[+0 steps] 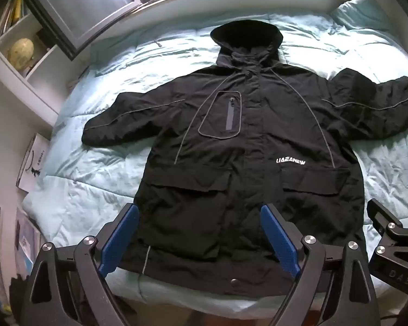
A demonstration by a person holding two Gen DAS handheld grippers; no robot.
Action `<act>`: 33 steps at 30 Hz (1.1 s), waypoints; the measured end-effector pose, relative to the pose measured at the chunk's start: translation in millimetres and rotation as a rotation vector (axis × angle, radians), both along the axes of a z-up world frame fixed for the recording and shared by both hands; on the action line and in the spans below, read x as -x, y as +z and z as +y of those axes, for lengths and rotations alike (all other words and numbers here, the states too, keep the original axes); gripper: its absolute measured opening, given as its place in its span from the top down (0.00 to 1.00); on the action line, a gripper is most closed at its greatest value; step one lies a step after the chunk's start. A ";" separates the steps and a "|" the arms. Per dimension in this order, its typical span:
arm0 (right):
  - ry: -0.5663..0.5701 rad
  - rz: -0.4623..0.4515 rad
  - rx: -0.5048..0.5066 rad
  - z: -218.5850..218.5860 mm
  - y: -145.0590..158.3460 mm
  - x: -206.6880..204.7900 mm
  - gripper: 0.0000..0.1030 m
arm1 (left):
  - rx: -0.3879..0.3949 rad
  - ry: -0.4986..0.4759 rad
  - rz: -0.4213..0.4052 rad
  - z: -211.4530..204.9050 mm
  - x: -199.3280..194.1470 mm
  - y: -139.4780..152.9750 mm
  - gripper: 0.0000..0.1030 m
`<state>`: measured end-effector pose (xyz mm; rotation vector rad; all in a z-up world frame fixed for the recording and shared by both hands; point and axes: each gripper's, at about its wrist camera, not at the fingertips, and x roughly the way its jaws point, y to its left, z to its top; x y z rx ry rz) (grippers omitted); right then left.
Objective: Fold large clothes
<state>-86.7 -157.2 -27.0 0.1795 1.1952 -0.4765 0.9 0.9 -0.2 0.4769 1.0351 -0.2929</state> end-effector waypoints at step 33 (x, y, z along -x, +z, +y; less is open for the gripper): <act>-0.049 -0.023 -0.010 -19.6 5.1 7.3 0.00 | -0.001 -0.047 0.019 -20.2 -0.8 -2.8 0.11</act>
